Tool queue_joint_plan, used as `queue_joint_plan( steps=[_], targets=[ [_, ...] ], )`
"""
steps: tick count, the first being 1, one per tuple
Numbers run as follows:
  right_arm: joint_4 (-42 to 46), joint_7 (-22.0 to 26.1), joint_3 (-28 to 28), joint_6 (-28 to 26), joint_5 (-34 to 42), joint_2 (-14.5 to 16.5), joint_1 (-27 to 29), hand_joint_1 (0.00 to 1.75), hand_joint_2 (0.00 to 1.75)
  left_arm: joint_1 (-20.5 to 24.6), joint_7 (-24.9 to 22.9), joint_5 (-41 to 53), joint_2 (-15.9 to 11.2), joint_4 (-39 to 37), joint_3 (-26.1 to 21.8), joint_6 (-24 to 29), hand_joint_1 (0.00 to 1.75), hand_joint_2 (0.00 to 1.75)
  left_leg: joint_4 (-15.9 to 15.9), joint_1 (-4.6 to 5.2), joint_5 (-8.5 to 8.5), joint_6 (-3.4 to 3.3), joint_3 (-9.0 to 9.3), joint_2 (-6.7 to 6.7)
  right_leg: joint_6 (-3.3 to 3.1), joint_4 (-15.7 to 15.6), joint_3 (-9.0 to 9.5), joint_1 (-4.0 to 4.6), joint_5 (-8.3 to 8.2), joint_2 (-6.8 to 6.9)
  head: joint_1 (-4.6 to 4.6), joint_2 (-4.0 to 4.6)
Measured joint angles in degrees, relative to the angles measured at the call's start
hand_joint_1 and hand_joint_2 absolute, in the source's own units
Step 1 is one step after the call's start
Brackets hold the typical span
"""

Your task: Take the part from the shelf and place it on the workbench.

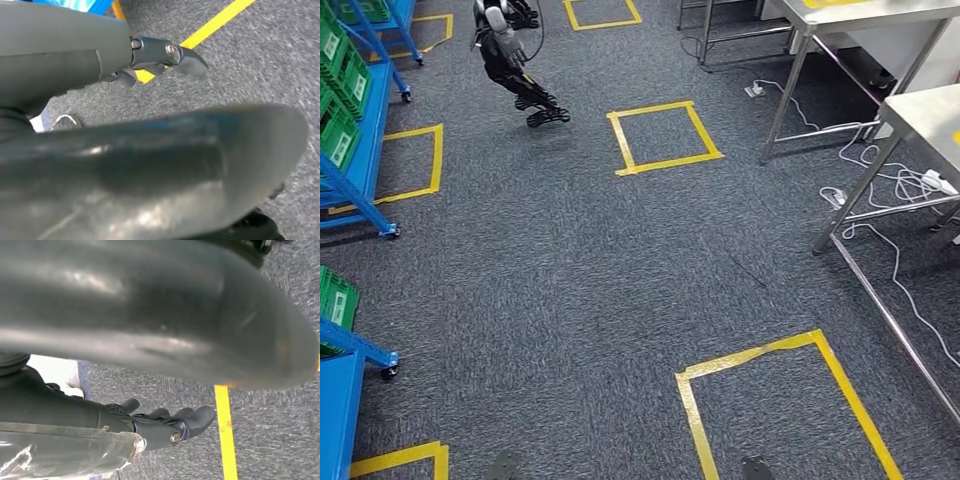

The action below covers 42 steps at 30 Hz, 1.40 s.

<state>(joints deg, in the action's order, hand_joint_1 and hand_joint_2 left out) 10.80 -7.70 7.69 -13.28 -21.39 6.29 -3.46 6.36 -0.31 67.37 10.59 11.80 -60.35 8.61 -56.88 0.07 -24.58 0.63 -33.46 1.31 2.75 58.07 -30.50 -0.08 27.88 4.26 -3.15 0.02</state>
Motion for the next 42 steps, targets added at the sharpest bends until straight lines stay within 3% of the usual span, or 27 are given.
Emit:
queue_joint_plan(
  steps=[2,4,6,7,8,10,12,13,14,16,17,19,21,22,24,25,27,28,30,32,34,36,37,38,39,41,42],
  targets=[
    [0.0,0.1,0.0,0.0,-0.3,0.0,-0.2,0.00,0.00,-0.1,0.0,0.0,0.0,0.0,0.0,0.0,0.00,0.00,0.2,-0.16,0.16,-0.73,0.08,-0.84,0.46,3.5,-1.48,-0.16,2.24,-1.68,0.19,0.00],
    [0.0,0.2,0.0,0.0,-0.6,0.0,-0.1,0.00,0.00,0.1,0.0,0.0,0.0,0.0,0.0,0.0,0.00,0.00,0.2,-0.17,0.16,-1.13,0.05,-1.80,0.61,10.9,-4.98,-0.18,5.79,-3.50,0.42,0.00],
    [0.0,0.3,0.0,0.0,-0.8,0.0,0.0,0.00,0.00,0.1,0.1,0.0,0.0,0.0,0.0,0.0,0.00,0.00,0.2,-0.14,0.14,-1.24,0.08,-3.09,0.55,16.0,-7.70,-0.17,7.13,-3.97,0.49,0.00],
    [0.0,0.4,0.0,0.0,-0.9,0.0,0.1,0.00,0.00,0.0,0.1,0.0,-0.1,0.0,0.0,0.0,0.00,0.00,0.1,-0.14,0.15,-1.22,0.13,-3.84,0.45,15.7,-7.71,-0.18,6.19,-4.12,0.50,0.00],
    [0.0,0.4,0.0,0.0,-0.9,0.0,0.1,0.00,0.00,0.0,0.1,0.0,-0.1,0.0,0.0,0.0,0.00,0.00,0.1,-0.15,0.19,-1.16,0.19,-4.62,0.33,13.2,-6.65,-0.23,4.35,-4.39,0.50,0.00],
    [0.0,0.5,0.0,0.0,-0.9,0.0,0.1,0.00,0.00,0.0,0.1,0.0,0.0,0.0,0.0,-0.1,0.00,0.00,0.0,-0.12,0.25,-0.85,0.19,-6.16,0.14,5.6,-3.21,-0.54,0.59,-6.69,0.50,0.00],
    [0.0,0.5,0.0,-0.1,-0.9,0.0,0.1,0.00,0.00,0.1,0.2,0.0,0.0,0.0,0.0,-0.1,0.00,0.00,-0.2,-0.18,0.46,-0.24,-0.23,-7.53,0.04,1.1,-1.12,-0.84,-0.62,-9.09,0.47,0.00],
    [0.0,0.5,0.0,-0.1,-0.9,0.0,0.1,0.00,0.00,0.1,0.2,0.0,0.0,0.0,0.1,-0.1,0.00,0.00,-0.2,-0.27,0.64,0.18,-0.53,-8.17,-0.09,0.6,-0.89,-0.83,-0.47,-9.51,0.45,0.00],
    [0.0,0.5,0.0,-0.1,-1.0,0.0,0.1,0.00,0.00,0.0,0.2,0.0,-0.1,0.0,0.1,-0.1,0.00,0.00,-0.1,-0.47,0.85,0.58,-0.76,-8.84,-0.33,0.5,-0.85,-0.73,-0.53,-8.93,0.45,0.00],
    [0.0,0.5,0.0,-0.2,-1.0,0.0,0.0,0.00,0.00,-0.2,0.2,0.0,-0.1,0.0,0.1,-0.2,0.00,0.00,-1.1,-0.45,0.28,1.21,-1.53,-7.50,-1.14,0.2,-0.72,-0.62,-0.82,-7.57,0.29,0.00],
    [0.0,0.6,0.0,-0.2,-1.0,-0.1,0.0,0.00,0.00,-0.3,0.2,0.0,-0.1,0.0,0.1,-0.2,0.00,0.00,-3.0,-0.34,-0.88,1.43,-2.47,-5.99,-1.52,0.0,-0.61,-0.59,-0.96,-6.80,0.14,0.00],
    [0.0,0.6,0.0,-0.2,-1.0,-0.1,0.1,0.00,0.00,0.0,0.2,0.0,-0.1,0.0,0.1,-0.2,0.00,0.00,-9.6,-0.21,-4.49,1.75,-5.79,-3.04,-1.99,-0.2,-0.50,-0.35,-0.99,-5.06,-0.17,0.00],
    [0.0,0.6,0.0,-0.2,-1.0,-0.1,0.2,0.00,0.00,0.0,0.2,0.0,-0.1,0.0,0.2,-0.2,0.00,0.00,-15.2,-0.25,-6.47,1.94,-8.51,-2.36,-2.13,-0.2,-0.52,-0.17,-0.89,-3.14,-0.21,0.00],
    [0.0,0.5,0.0,-0.2,-1.0,-0.1,0.3,0.00,0.00,-0.1,0.2,0.0,-0.1,0.0,0.2,-0.2,0.00,0.00,-15.3,-0.26,-5.87,1.98,-8.47,-2.23,-2.14,-0.2,-0.51,-0.15,-0.84,-2.27,-0.21,0.00],
    [0.0,0.5,0.0,-0.2,-1.1,-0.1,0.1,0.00,0.00,-0.2,0.2,0.0,-0.1,0.0,0.2,-0.2,0.00,0.00,-9.9,-0.27,-2.56,1.92,-5.37,-1.16,-2.00,-0.2,-0.39,-0.13,-0.70,-0.77,-0.23,0.00],
    [0.0,0.5,0.0,-0.2,-1.2,-0.1,0.1,0.00,0.00,-0.1,0.2,0.0,0.0,0.0,0.2,-0.2,0.00,0.00,-6.0,-0.12,-1.11,1.91,-3.13,0.40,-1.79,-0.2,-0.29,0.01,-0.54,-0.12,-0.25,0.00],
    [0.0,0.4,0.0,-0.2,-1.3,-0.1,0.1,0.00,0.00,0.1,0.2,0.0,0.0,0.0,0.2,-0.2,0.00,0.00,-1.0,0.15,0.16,1.30,-0.34,2.50,-1.26,-0.1,-0.09,0.38,-0.16,1.07,-0.18,0.00],
    [0.0,0.4,0.0,-0.2,-1.4,-0.1,0.1,0.00,0.00,0.2,0.2,0.0,0.1,0.0,0.2,-0.2,0.00,0.00,-0.2,0.33,0.06,0.94,0.00,2.70,-0.99,-0.1,0.08,0.54,-0.02,1.64,-0.13,0.00],
    [0.0,0.3,0.0,-0.2,-1.5,-0.1,-0.2,0.00,0.00,0.0,0.2,0.0,0.0,0.0,0.2,-0.1,0.00,0.00,0.0,0.33,0.16,0.11,-0.02,1.29,-0.44,-0.2,0.51,0.44,0.25,2.44,-0.05,0.00],
    [0.0,0.3,0.0,-0.2,-1.5,-0.1,-0.3,0.00,0.00,-0.1,0.2,0.0,0.0,0.0,0.2,-0.1,0.00,0.00,0.3,0.08,0.35,-0.58,0.12,0.00,0.15,1.8,-0.10,0.20,1.86,0.42,0.19,0.00],
    [0.0,0.3,0.0,-0.2,-1.6,-0.1,-0.3,0.00,0.00,0.0,0.2,0.0,0.0,0.0,0.3,-0.1,0.00,0.00,0.3,-0.09,0.44,-1.02,0.12,-1.32,0.49,8.4,-3.08,0.04,5.30,-2.77,0.62,0.00],
    [0.0,0.2,0.0,-0.2,-1.6,-0.1,0.0,0.00,0.00,0.0,0.2,0.0,0.1,0.0,0.3,-0.1,0.00,0.00,0.3,-0.08,0.46,-1.17,0.11,-2.90,0.60,15.4,-6.73,0.01,7.60,-3.89,0.80,0.00],
    [0.0,0.2,0.0,-0.2,-1.6,-0.1,0.1,0.00,0.00,-0.1,0.2,0.0,0.1,0.0,0.3,-0.2,0.00,0.00,0.3,-0.08,0.46,-1.18,0.14,-3.74,0.59,16.4,-7.55,-0.02,7.26,-4.05,0.85,0.00],
    [0.0,0.1,0.0,-0.2,-1.6,-0.1,0.2,0.00,0.00,-0.1,0.2,0.0,0.1,0.0,0.3,-0.2,0.00,0.00,0.3,-0.10,0.46,-1.14,0.22,-4.62,0.56,15.1,-7.25,-0.09,5.76,-4.21,0.84,0.00],
    [0.0,0.1,0.0,-0.1,-1.6,-0.1,0.2,0.00,0.00,-0.2,0.2,0.0,0.1,0.0,0.3,-0.2,0.00,0.00,0.2,-0.15,0.46,-1.06,0.31,-5.49,0.53,11.7,-5.94,-0.23,3.52,-4.68,0.85,0.00],
    [-0.1,0.0,0.0,-0.1,-1.7,-0.1,0.2,0.00,0.00,-0.1,0.2,0.0,0.1,0.0,0.3,-0.2,0.00,0.00,0.0,-0.24,0.42,-0.60,0.27,-7.09,0.56,4.0,-2.61,-0.77,0.19,-7.50,0.85,0.00],
    [-0.1,0.0,0.0,-0.1,-1.7,-0.1,0.1,0.00,0.00,0.0,0.2,0.0,0.1,0.0,0.3,-0.2,0.00,0.00,-0.1,-0.30,0.48,-0.25,0.09,-7.76,0.49,1.7,-1.52,-0.93,-0.45,-8.74,0.87,0.00]
  ],
)
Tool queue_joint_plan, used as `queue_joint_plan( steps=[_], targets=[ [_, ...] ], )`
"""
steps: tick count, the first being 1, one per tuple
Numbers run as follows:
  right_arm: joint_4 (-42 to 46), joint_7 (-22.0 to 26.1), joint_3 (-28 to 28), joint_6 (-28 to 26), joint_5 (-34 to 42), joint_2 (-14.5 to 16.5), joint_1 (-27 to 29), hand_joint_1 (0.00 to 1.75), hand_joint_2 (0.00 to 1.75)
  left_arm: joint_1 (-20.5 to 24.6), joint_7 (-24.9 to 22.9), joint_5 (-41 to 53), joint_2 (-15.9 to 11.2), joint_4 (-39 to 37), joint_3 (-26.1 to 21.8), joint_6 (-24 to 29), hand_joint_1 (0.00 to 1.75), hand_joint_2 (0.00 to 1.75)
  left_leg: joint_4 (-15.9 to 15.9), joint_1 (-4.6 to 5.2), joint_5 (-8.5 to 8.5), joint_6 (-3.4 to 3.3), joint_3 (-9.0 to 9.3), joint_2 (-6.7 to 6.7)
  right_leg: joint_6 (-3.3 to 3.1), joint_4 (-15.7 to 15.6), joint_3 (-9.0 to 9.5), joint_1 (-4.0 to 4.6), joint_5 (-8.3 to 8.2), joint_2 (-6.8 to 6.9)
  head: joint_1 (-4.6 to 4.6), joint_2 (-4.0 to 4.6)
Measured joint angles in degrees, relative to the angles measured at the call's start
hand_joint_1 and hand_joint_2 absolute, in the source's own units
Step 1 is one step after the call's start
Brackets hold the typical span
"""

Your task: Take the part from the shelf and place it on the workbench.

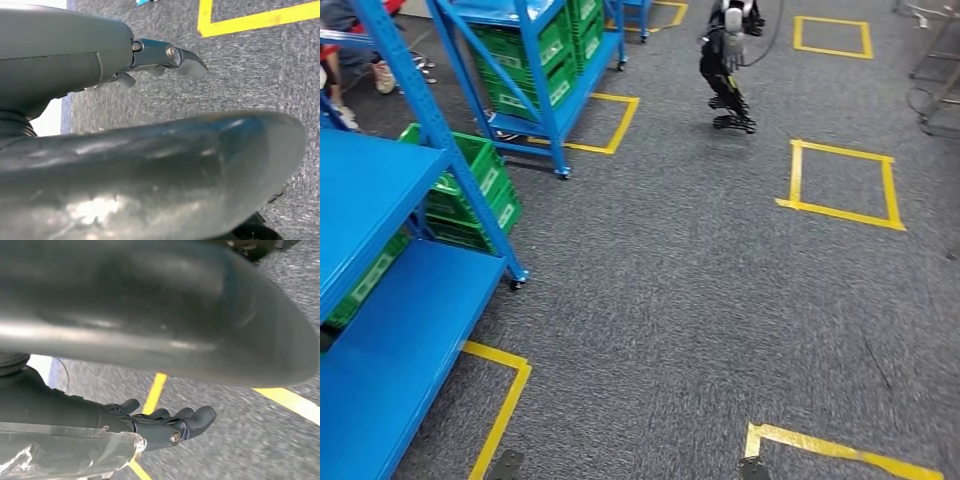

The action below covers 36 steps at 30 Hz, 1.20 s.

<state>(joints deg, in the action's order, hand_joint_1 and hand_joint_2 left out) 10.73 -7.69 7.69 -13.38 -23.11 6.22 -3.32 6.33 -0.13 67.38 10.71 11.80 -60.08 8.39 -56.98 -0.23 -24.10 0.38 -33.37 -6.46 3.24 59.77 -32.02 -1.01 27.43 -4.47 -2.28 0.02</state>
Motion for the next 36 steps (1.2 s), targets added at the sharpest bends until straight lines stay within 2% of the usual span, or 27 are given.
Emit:
queue_joint_plan(
  steps=[1,3,4,5,7,9,10,11,12,14,16,18,19,21,22,23,24,25,26,27,28,29,31,32,33,34,36],
  targets=[
    [0.0,0.0,0.0,0.0,0.0,0.0,-0.1,0.00,0.00,0.0,0.0,0.0,0.0,0.0,0.0,0.0,0.00,0.00,0.0,-0.09,0.14,0.43,-0.25,-0.63,-0.20,-1.0,0.45,-0.02,0.03,-0.78,-0.01,0.00],
    [0.0,-0.1,0.0,0.1,0.0,0.0,-0.2,0.00,0.00,-0.2,0.0,0.0,0.0,0.0,0.0,0.0,0.00,0.00,0.3,-0.38,0.56,1.30,-0.71,-1.74,-1.02,-1.2,0.56,0.15,-0.15,0.08,-0.01,0.00],
    [0.0,-0.2,0.0,0.1,-0.1,0.0,-0.3,0.00,0.00,-0.4,-0.1,0.0,-0.1,0.0,0.0,0.0,0.00,0.00,0.1,-0.38,0.38,1.61,-0.96,-1.21,-1.49,-1.4,0.58,0.18,-0.33,0.72,-0.08,0.00],
    [0.0,-0.2,0.0,0.1,-0.1,0.0,-0.3,0.00,0.00,-0.5,-0.1,0.0,-0.1,0.0,0.0,0.0,0.00,0.00,-1.1,-0.29,-0.43,1.85,-1.57,0.09,-1.90,-1.6,0.63,0.18,-0.54,1.46,-0.27,0.00],
    [0.0,-0.2,0.0,0.2,-0.2,0.0,-0.2,0.00,0.00,-0.3,-0.1,0.0,-0.1,0.0,0.0,0.0,0.00,0.00,-6.8,-0.03,-3.83,2.13,-4.38,3.72,-2.40,-1.9,0.70,0.39,-0.69,3.23,-0.69,0.00],
    [0.0,-0.2,0.0,0.3,-0.2,0.0,0.1,0.00,0.00,-0.1,-0.1,0.0,-0.1,0.0,0.0,0.0,0.00,0.00,-14.1,-0.01,-6.89,2.30,-7.84,5.27,-2.61,-1.9,0.66,0.66,-0.61,5.25,-0.84,0.00],
    [0.0,-0.2,0.0,0.2,-0.2,0.0,0.1,0.00,0.00,-0.1,-0.1,0.0,-0.1,0.0,0.0,0.0,0.00,0.00,-15.6,-0.02,-7.08,2.30,-8.52,5.48,-2.67,-1.9,0.66,0.74,-0.56,6.20,-0.85,0.00],
    [0.0,-0.2,0.0,0.2,-0.2,0.0,0.1,0.00,0.00,-0.2,-0.1,0.0,-0.1,0.0,0.0,0.0,0.00,0.00,-15.0,0.00,-6.16,2.24,-8.04,5.65,-2.68,-1.9,0.69,0.79,-0.51,7.07,-0.85,0.00],
    [0.0,-0.2,0.0,0.2,-0.2,0.0,0.1,0.00,0.00,-0.3,-0.1,0.0,-0.1,0.0,0.0,-0.1,0.00,0.00,-12.3,0.06,-4.47,2.10,-6.45,6.05,-2.65,-1.9,0.77,0.82,-0.45,7.84,-0.85,0.00],
    [0.0,-0.2,0.0,0.2,-0.2,0.0,0.0,0.00,0.00,-0.2,-0.1,0.0,-0.1,0.0,0.0,-0.1,0.00,0.00,-4.4,0.49,-1.27,1.61,-1.94,8.76,-2.34,-1.8,0.96,1.03,-0.21,9.21,-0.91,0.00],
    [0.0,-0.2,0.0,0.2,-0.2,0.0,0.0,0.00,0.00,0.0,-0.1,0.0,-0.1,0.0,0.0,-0.1,0.00,0.00,0.0,0.93,-0.41,0.84,0.33,10.77,-1.86,-1.7,1.14,1.39,0.09,10.41,-0.88,0.00],
    [0.0,-0.2,0.0,0.3,-0.2,0.0,-0.2,0.00,0.00,0.0,-0.2,0.0,-0.1,0.0,0.0,-0.1,0.00,0.00,0.5,1.03,-0.48,0.03,0.27,9.83,-1.33,-1.8,1.43,1.51,0.27,11.62,-0.78,0.00],
    [0.0,-0.2,0.0,0.3,-0.3,0.0,-0.3,0.00,0.00,-0.2,-0.2,0.0,-0.1,0.0,0.0,-0.1,0.00,0.00,0.7,0.92,-0.38,-0.29,0.27,9.17,-0.99,-1.7,1.45,1.42,0.55,11.26,-0.70,0.00],
    [0.0,-0.2,-0.1,0.3,-0.5,0.0,-0.4,0.00,0.00,-0.3,-0.3,0.0,-0.1,0.0,0.0,-0.1,0.00,0.00,0.9,0.56,-0.09,-0.94,0.40,7.86,-0.34,1.4,0.25,1.17,2.52,8.35,-0.46,0.00],
    [0.0,-0.2,-0.1,0.3,-0.6,0.0,-0.3,0.00,0.00,-0.2,-0.3,0.0,-0.1,0.0,0.0,-0.2,0.00,0.00,0.9,0.45,-0.02,-1.13,0.40,7.18,-0.10,4.8,-1.33,1.04,4.27,6.48,-0.26,0.00],
    [0.0,-0.3,-0.1,0.3,-0.8,0.0,-0.2,0.00,0.00,-0.2,-0.3,0.0,-0.1,0.0,0.0,-0.2,0.00,0.00,0.9,0.40,0.01,-1.26,0.38,6.41,0.03,8.9,-3.34,0.97,6.10,5.38,-0.13,0.00],
    [0.0,-0.4,-0.1,0.3,-1.0,0.0,-0.1,0.00,0.00,-0.1,-0.3,0.0,-0.1,0.0,0.0,-0.3,0.00,0.00,0.9,0.39,0.02,-1.31,0.38,5.56,0.13,12.7,-5.25,0.96,7.42,4.92,-0.06,0.00],
    [0.0,-0.5,-0.2,0.2,-1.2,0.0,0.1,0.00,0.00,-0.2,-0.4,0.0,-0.1,0.0,-0.1,-0.4,0.00,0.00,0.9,0.38,0.02,-1.31,0.39,4.70,0.19,14.9,-6.55,0.95,7.76,4.76,-0.02,0.00],
    [0.0,-0.5,-0.2,0.2,-1.3,0.0,0.2,0.00,0.00,-0.3,-0.4,0.0,-0.2,0.0,-0.1,-0.5,0.00,0.00,0.9,0.35,0.04,-1.28,0.43,3.83,0.21,14.8,-6.84,0.90,6.92,4.67,-0.01,0.00],
    [0.0,-0.6,-0.2,0.2,-1.4,0.0,0.2,0.00,0.00,-0.4,-0.5,0.0,-0.2,0.0,-0.1,-0.6,0.00,0.00,0.9,0.28,0.05,-1.20,0.48,2.94,0.23,12.5,-5.97,0.80,5.07,4.41,-0.02,0.00],
    [0.0,-0.6,-0.2,0.2,-1.5,0.0,0.2,0.00,0.00,-0.4,-0.5,0.0,-0.2,0.0,-0.1,-0.7,0.00,0.00,0.8,0.17,0.04,-1.04,0.52,2.08,0.30,8.7,-4.35,0.58,2.79,3.62,-0.01,0.00],
    [0.0,-0.6,-0.2,0.2,-1.7,0.0,0.2,0.00,0.00,-0.3,-0.6,0.0,-0.3,0.0,-0.1,-0.8,0.00,0.00,0.5,0.17,-0.02,-0.75,0.43,1.21,0.40,4.7,-2.57,0.24,1.10,1.94,0.02,0.00],
    [-0.1,-0.6,-0.3,0.2,-2.0,0.2,0.1,0.00,0.00,-0.2,-0.6,0.0,-0.4,0.0,-0.1,-0.8,0.00,0.00,0.1,0.09,0.02,0.01,-0.09,-0.29,0.12,-0.1,-0.31,-0.22,-0.22,-0.73,0.06,0.00],
    [-0.1,-0.6,-0.3,0.2,-2.1,0.3,0.1,0.00,0.00,-0.3,-0.6,0.0,-0.4,0.0,-0.1,-0.8,0.00,0.00,0.0,0.04,0.15,0.43,-0.43,-0.98,-0.22,-0.6,-0.04,-0.23,-0.03,-1.22,0.06,0.00],
    [-0.1,-0.7,-0.3,0.2,-2.2,0.3,0.1,0.00,0.00,-0.4,-0.6,0.0,-0.5,0.0,-0.1,-0.7,0.00,0.00,0.1,-0.12,0.34,0.79,-0.69,-1.60,-0.70,-0.6,-0.01,-0.14,-0.05,-0.62,0.04,0.00],
    [-0.1,-0.7,-0.3,0.2,-2.2,0.3,0.1,0.00,0.00,-0.6,-0.6,0.0,-0.6,0.0,-0.1,-0.7,0.00,0.00,0.0,-0.16,0.32,1.09,-0.88,-1.37,-1.11,-0.7,0.00,-0.08,-0.16,0.11,0.05,0.00],
    [-0.1,-0.7,-0.3,0.3,-2.3,0.4,0.1,0.00,0.00,-0.7,-0.6,0.0,-0.7,0.0,-0.1,-0.7,0.00,0.00,-2.4,0.01,-1.39,1.56,-2.11,1.30,-1.92,-0.9,0.08,-0.01,-0.36,1.70,-0.39,0.00]
  ],
)
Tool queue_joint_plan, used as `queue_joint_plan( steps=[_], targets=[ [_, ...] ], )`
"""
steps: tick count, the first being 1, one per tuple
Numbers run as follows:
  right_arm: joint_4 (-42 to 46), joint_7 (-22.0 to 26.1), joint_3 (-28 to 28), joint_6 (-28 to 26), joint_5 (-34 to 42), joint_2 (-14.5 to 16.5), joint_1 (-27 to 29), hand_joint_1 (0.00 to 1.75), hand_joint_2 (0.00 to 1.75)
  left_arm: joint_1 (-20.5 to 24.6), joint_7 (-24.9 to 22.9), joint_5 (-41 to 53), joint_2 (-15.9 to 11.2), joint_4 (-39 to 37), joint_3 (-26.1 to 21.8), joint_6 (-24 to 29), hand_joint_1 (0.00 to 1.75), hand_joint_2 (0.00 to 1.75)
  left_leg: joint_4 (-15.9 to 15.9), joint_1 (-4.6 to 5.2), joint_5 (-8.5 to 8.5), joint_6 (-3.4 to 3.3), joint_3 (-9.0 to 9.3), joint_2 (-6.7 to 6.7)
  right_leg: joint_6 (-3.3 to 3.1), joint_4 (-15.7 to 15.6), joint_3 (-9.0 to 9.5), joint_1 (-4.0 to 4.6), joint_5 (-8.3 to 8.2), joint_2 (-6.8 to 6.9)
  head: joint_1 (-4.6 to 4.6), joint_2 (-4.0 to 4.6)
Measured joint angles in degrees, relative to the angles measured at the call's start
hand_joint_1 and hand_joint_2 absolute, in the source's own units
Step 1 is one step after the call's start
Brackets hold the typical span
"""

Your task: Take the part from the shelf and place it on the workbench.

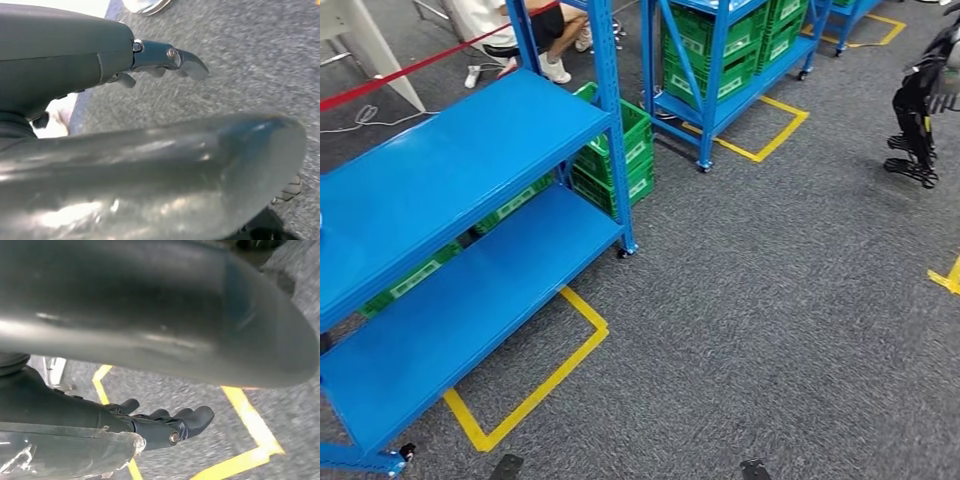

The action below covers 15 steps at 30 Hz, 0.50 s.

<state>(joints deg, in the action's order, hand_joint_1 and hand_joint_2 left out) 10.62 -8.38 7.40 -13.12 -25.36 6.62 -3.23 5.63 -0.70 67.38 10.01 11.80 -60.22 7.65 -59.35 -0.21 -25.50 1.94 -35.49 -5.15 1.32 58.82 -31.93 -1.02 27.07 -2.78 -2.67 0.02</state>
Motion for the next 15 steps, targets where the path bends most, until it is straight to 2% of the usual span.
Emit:
queue_joint_plan(
  steps=[1,2,3,4,5,6,7,8,9,10,11,13,14,15],
  targets=[
    [0.0,0.0,0.0,0.0,0.0,0.0,0.1,0.00,0.00,0.1,0.0,0.0,0.0,0.0,0.0,0.0,0.00,0.00,-2.9,0.12,-1.73,0.14,-1.35,1.90,-0.29,-0.1,0.03,0.10,-0.01,0.94,-0.22,0.00],
    [0.0,0.0,0.0,0.0,0.0,0.1,0.2,0.00,0.00,0.3,0.0,0.0,0.0,0.0,0.0,0.0,0.00,0.00,-6.7,0.18,-3.70,0.26,-3.19,3.21,-0.50,-0.1,0.03,0.23,0.04,1.92,-0.43,0.00],
    [0.0,0.0,0.0,0.0,0.0,0.1,0.3,0.00,0.00,0.3,0.0,0.0,0.0,0.0,0.0,0.0,0.00,0.00,-10.5,0.17,-5.29,0.34,-4.97,3.82,-0.62,-0.1,0.02,0.36,0.10,2.93,-0.46,0.00],
    [0.0,0.0,0.0,0.0,0.0,0.1,0.3,0.00,0.00,0.3,0.0,0.0,0.0,0.0,0.0,0.0,0.00,0.00,-13.1,0.15,-6.03,0.37,-6.15,4.09,-0.70,-0.1,0.03,0.45,0.16,3.92,-0.45,0.00],
    [0.0,0.0,0.0,0.0,0.0,0.1,0.3,0.00,0.00,0.2,0.0,0.0,0.0,0.0,0.0,0.0,0.00,0.00,-13.8,0.15,-5.70,0.35,-6.36,4.23,-0.74,-0.1,0.06,0.50,0.22,4.80,-0.46,0.00],
    [0.0,0.0,0.0,0.0,0.0,0.1,0.2,0.00,0.00,0.1,0.0,0.0,0.0,0.0,0.0,-0.1,0.00,0.00,-12.2,0.17,-4.35,0.28,-5.39,4.42,-0.73,-0.1,0.14,0.53,0.27,5.59,-0.47,0.00],
    [0.0,0.0,0.0,0.0,0.0,0.1,0.1,0.00,0.00,0.1,-0.1,0.0,0.0,0.0,0.0,-0.1,0.00,0.00,-8.8,0.22,-2.44,0.12,-3.51,5.03,-0.66,-0.1,0.27,0.54,0.35,6.33,-0.48,0.00],
    [0.0,0.0,0.0,0.0,0.0,0.1,0.1,0.00,0.00,0.1,-0.1,0.0,0.0,0.0,0.0,-0.1,0.00,0.00,-4.9,0.38,-0.78,-0.09,-1.27,6.71,-0.51,-0.1,0.42,0.64,0.47,6.97,-0.49,0.00],
    [0.0,0.0,0.0,0.0,0.0,0.1,0.0,0.00,0.00,0.2,-0.1,0.0,-0.1,0.0,0.0,-0.1,0.00,0.00,-1.3,0.64,0.23,-0.39,0.63,8.36,-0.29,0.0,0.54,0.83,0.65,7.58,-0.57,0.00],
    [0.0,0.0,0.0,0.0,0.1,0.1,0.0,0.00,0.00,0.4,-0.1,0.0,-0.1,0.0,0.0,-0.1,0.00,0.00,1.0,0.85,0.65,-0.70,1.78,9.70,-0.04,0.0,0.68,1.06,0.81,8.21,-0.55,0.00],
    [0.0,0.1,0.0,0.0,0.1,0.1,0.0,0.00,0.00,0.5,-0.1,0.0,-0.1,0.0,0.0,-0.1,0.00,0.00,2.1,1.06,0.58,-1.00,2.21,10.39,0.20,0.0,0.83,1.28,0.95,8.90,-0.53,0.00],
    [0.0,0.2,0.0,-0.1,0.2,0.1,-0.1,0.00,0.00,0.5,-0.1,0.0,-0.1,0.0,0.0,-0.1,0.00,0.00,2.5,0.99,0.64,-1.62,2.14,9.04,0.76,-0.3,1.17,1.36,1.19,10.00,-0.44,0.00],
    [0.0,0.4,0.0,-0.1,0.2,0.1,-0.2,0.00,0.00,0.4,-0.1,0.0,-0.2,0.0,0.0,-0.1,0.00,0.00,2.6,0.82,0.76,-1.92,2.20,8.33,1.11,0.1,1.15,1.25,1.62,9.21,-0.36,0.00],
    [0.0,0.5,0.0,-0.1,0.2,0.1,-0.4,0.00,0.00,0.4,-0.1,0.0,-0.2,0.0,0.0,0.0,0.00,0.00,2.8,0.62,0.91,-2.24,2.27,7.62,1.44,1.4,0.66,1.14,2.54,7.76,-0.22,0.00]
  ],
)
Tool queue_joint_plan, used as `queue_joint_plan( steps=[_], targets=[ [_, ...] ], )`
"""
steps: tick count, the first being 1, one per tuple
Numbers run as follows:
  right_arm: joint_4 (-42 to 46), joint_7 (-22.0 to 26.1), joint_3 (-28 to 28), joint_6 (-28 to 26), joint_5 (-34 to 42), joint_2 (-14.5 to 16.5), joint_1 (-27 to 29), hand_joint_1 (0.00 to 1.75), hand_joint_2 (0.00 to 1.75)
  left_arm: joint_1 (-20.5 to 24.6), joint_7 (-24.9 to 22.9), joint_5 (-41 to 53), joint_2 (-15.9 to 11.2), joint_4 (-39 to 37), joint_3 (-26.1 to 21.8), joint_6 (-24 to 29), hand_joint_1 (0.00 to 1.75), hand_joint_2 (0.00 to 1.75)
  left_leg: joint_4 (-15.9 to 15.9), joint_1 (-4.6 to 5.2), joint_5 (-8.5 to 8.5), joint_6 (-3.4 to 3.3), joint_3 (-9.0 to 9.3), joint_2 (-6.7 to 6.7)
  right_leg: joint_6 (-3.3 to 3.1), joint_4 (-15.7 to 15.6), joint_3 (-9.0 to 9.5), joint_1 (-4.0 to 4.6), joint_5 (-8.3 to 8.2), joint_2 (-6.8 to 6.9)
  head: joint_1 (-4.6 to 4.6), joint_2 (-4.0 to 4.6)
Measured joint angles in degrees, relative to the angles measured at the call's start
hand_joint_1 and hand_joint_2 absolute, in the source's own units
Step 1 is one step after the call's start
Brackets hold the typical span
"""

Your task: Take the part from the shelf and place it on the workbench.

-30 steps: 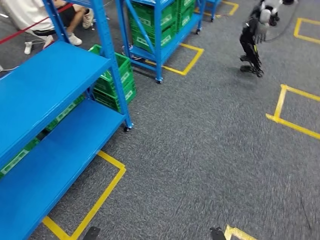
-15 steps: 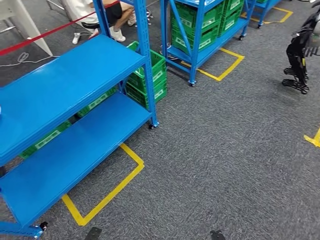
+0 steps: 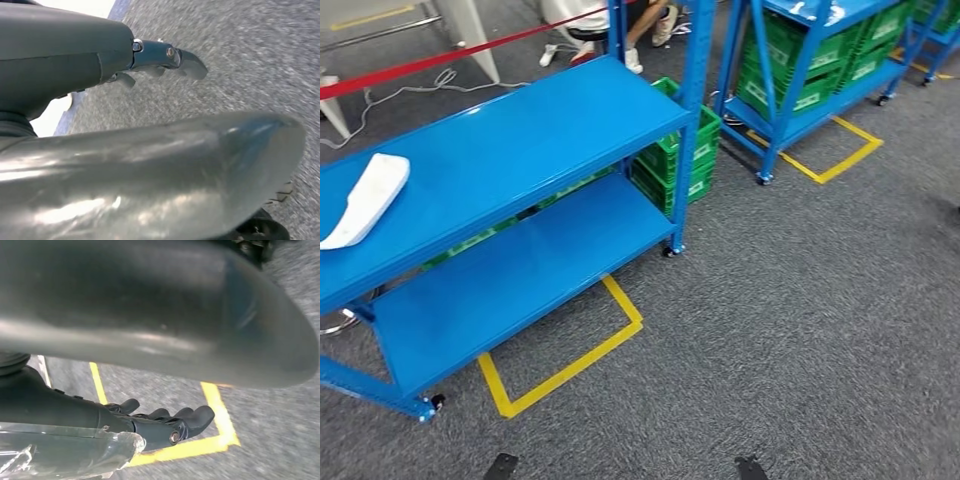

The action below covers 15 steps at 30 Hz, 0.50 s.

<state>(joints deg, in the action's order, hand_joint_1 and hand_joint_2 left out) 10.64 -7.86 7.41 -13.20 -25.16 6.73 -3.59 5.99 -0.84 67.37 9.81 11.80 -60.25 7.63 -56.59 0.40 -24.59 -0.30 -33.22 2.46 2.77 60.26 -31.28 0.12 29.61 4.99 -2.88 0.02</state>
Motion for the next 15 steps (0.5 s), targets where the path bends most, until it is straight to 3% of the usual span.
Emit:
queue_joint_plan(
  steps=[2,4,5,6,7,9,11,13,15],
  targets=[
    [0.0,0.1,0.0,0.1,0.2,0.0,0.0,0.00,0.00,0.2,0.0,0.0,0.1,0.0,0.0,0.1,0.00,0.00,0.1,-0.27,0.16,-0.46,0.03,-1.47,0.46,6.4,-2.86,-0.18,3.31,-3.48,0.42,0.00],
    [0.0,0.1,0.1,0.2,0.6,0.0,0.3,0.00,0.00,0.3,-0.1,0.0,0.2,0.0,0.1,0.1,0.00,0.00,0.1,-0.31,0.19,-0.63,0.03,-3.20,0.64,13.5,-6.56,-0.22,5.82,-4.57,0.60,0.00],
    [0.0,0.2,0.1,0.2,0.8,0.0,0.4,0.00,0.00,0.3,-0.1,0.0,0.3,0.0,0.1,0.2,0.00,0.00,0.0,-0.33,0.19,-0.63,0.06,-4.08,0.68,14.8,-7.46,-0.24,5.57,-4.72,0.64,0.00],
    [0.0,0.2,0.2,0.3,0.9,-0.1,0.4,0.00,0.00,0.2,-0.2,0.0,0.4,0.0,0.2,0.2,0.00,0.00,0.0,-0.39,0.19,-0.58,0.12,-4.96,0.68,13.6,-7.25,-0.29,4.13,-4.87,0.63,0.00],
    [0.0,0.2,0.2,0.3,1.0,-0.1,0.5,0.00,0.00,0.2,-0.3,0.0,0.4,0.0,0.2,0.3,0.00,0.00,-0.1,-0.48,0.17,-0.45,0.18,-5.84,0.71,10.5,-6.03,-0.42,1.92,-5.33,0.63,0.00],
    [0.0,0.2,0.2,0.4,1.1,-0.2,0.5,0.00,0.00,0.3,-0.4,0.0,0.7,0.0,0.3,0.4,0.00,0.00,-0.4,-0.59,0.09,0.11,0.03,-7.53,0.77,2.8,-2.74,-1.02,-1.53,-8.12,0.70,0.00],
    [-0.1,0.1,0.2,0.6,1.1,-0.2,0.5,0.00,0.00,0.5,-0.4,0.0,0.8,0.0,0.3,0.6,0.00,0.00,-0.7,-0.61,0.24,0.89,-0.48,-8.88,0.38,-0.7,-1.17,-1.36,-2.24,-10.09,0.75,0.00],
    [-0.1,0.0,0.3,0.6,1.2,-0.3,0.4,0.00,0.00,0.3,-0.4,0.0,0.8,0.0,0.4,0.7,0.00,0.00,-0.5,-0.79,0.61,1.59,-0.87,-9.93,-0.45,-0.8,-1.09,-1.23,-2.32,-9.26,0.75,0.00],
    [-0.1,-0.1,0.3,0.7,1.2,-0.4,0.4,0.00,0.00,0.0,-0.5,0.0,0.9,0.0,0.4,0.7,0.00,0.00,-1.6,-0.73,-0.28,2.11,-1.57,-8.34,-1.29,-1.1,-1.03,-1.21,-2.58,-8.01,0.49,0.00]
  ],
)
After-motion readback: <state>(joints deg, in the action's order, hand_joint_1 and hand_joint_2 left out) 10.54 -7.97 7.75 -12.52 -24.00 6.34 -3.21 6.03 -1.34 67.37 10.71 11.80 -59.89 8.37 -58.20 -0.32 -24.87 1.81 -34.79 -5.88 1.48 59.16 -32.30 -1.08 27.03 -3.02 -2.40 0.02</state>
